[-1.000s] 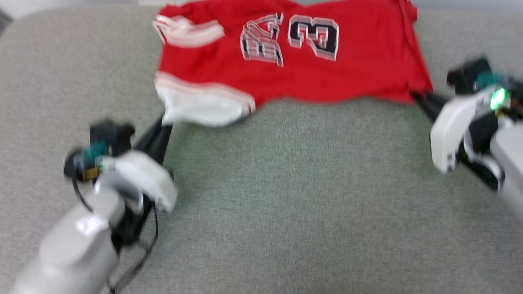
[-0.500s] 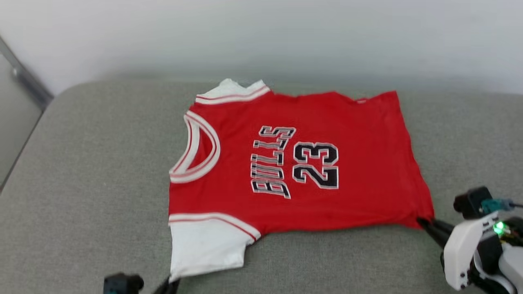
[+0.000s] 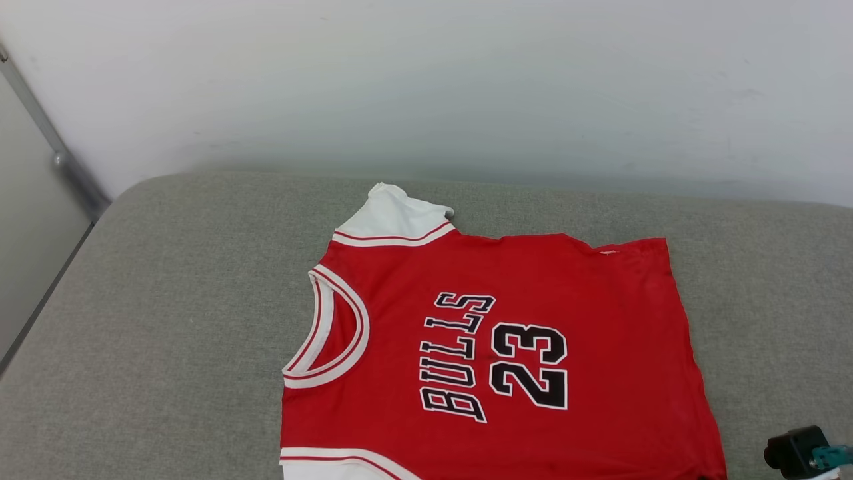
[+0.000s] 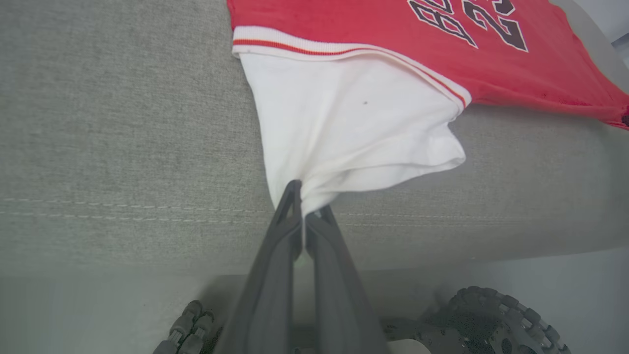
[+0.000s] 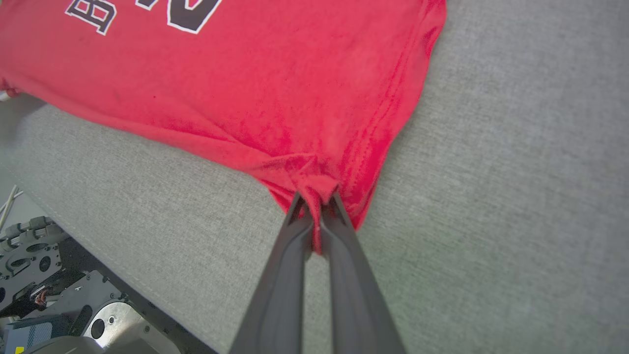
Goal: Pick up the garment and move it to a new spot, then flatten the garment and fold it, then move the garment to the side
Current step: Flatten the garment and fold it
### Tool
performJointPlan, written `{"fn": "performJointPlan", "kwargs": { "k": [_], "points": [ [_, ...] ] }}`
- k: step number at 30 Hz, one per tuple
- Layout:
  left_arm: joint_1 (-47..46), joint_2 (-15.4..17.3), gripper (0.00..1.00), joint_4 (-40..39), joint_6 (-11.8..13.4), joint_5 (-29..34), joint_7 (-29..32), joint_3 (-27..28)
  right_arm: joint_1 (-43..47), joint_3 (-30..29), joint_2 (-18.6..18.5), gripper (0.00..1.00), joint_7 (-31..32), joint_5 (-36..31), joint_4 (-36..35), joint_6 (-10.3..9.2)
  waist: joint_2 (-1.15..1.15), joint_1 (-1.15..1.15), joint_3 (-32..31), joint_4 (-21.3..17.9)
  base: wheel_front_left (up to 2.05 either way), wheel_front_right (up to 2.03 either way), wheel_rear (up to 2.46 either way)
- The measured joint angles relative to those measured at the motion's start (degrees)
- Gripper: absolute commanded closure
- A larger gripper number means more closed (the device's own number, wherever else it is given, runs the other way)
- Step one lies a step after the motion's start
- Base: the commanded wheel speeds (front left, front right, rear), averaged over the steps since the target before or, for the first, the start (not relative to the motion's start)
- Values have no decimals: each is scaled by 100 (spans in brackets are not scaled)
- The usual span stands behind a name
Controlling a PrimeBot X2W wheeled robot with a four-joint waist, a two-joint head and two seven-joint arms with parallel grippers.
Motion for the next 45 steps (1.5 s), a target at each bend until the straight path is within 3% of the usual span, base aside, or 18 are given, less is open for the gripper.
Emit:
{"fn": "performJointPlan", "kwargs": {
  "k": [7,17,24,35,45],
  "points": [
    [-206,12,100,41,-102,237,-124,165,251,-556,130,100,289,-335,-367,0,0,1,47,-19,0,0,0],
    [-1703,-42,100,361,-404,914,51,301,-88,-1294,307,100,840,-747,-904,0,0,2,362,-112,0,0,0],
    [-2846,-147,100,981,-860,1079,236,449,-585,-1580,461,100,1152,-935,-1080,0,0,3,801,-270,0,0,0],
    [-4068,-530,100,2218,-1371,1261,342,485,-1272,-1590,727,100,1394,-1073,-927,0,0,3,1601,-463,0,0,0],
    [-4501,-934,100,3630,-1892,1272,479,247,-1609,-1407,855,100,1305,-1141,-665,0,0,3,2143,-546,0,0,0]
  ]
}}
